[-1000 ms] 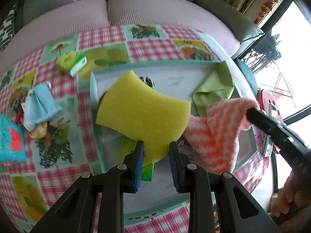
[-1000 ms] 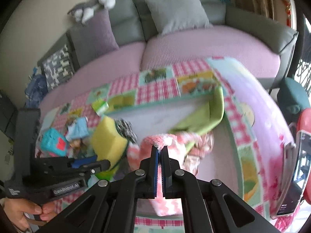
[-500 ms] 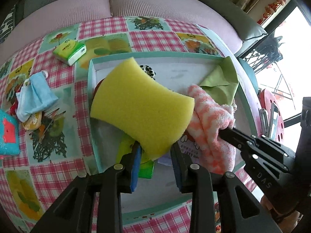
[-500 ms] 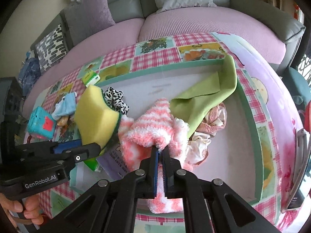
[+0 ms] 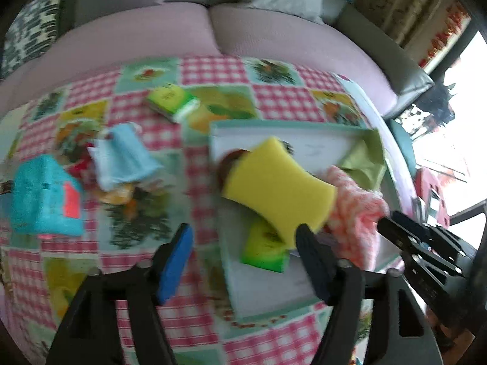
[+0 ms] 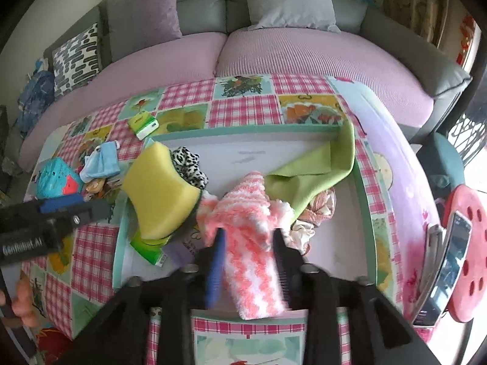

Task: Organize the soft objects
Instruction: 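Lower the yellow sponge into the tray with the left tool while the right tool drops the pink cloth, then move both tools back toward the blue face mask and red plush toy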

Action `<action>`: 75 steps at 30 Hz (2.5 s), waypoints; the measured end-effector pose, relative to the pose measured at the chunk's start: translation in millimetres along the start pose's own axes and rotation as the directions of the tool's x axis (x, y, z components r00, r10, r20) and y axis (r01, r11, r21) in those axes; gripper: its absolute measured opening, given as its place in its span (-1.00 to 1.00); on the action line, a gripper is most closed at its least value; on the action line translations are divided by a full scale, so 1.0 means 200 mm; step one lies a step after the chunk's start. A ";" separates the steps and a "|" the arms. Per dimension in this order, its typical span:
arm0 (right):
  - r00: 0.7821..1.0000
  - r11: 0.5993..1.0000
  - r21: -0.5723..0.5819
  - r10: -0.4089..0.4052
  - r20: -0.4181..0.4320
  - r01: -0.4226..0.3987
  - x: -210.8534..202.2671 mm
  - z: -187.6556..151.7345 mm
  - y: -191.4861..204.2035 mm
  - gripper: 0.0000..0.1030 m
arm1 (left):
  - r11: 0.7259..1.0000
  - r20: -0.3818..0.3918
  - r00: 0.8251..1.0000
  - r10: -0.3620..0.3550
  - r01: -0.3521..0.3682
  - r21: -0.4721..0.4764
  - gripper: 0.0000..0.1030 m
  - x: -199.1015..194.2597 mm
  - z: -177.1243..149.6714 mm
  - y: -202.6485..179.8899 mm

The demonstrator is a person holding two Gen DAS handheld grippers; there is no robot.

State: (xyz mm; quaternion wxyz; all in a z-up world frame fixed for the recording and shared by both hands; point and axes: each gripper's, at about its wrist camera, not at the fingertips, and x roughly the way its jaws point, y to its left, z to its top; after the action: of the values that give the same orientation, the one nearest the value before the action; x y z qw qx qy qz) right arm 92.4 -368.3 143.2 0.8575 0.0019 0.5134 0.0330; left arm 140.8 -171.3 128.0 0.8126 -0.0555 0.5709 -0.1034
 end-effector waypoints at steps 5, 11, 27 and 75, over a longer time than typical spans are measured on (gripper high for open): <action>1.000 0.999 -0.034 -0.002 0.016 0.003 -0.05 0.04 0.08 0.34 | 0.997 0.010 0.997 0.080 -0.080 0.002 0.73 -0.06 0.04 0.15; 0.997 0.996 -0.085 0.040 0.070 -0.034 -0.10 0.16 0.21 0.82 | 0.989 0.074 0.986 0.150 -0.150 -0.002 0.77 -0.19 0.14 0.35; 0.983 0.949 -0.277 0.174 0.051 -0.153 0.06 0.43 0.74 1.00 | 0.977 0.065 0.980 0.186 -0.178 -0.114 0.80 -0.27 0.36 0.81; 0.951 0.919 -0.271 0.240 -0.193 -0.287 0.74 0.51 1.09 -0.46 | 0.984 -0.327 0.929 0.175 -0.175 0.028 0.49 0.32 0.53 0.92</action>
State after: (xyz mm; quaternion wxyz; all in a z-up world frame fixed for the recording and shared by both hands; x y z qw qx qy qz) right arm 240.6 -138.4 69.9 0.7928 -0.0599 0.5632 0.2251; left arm 281.1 -10.9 68.2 0.7123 0.0130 0.7008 -0.0379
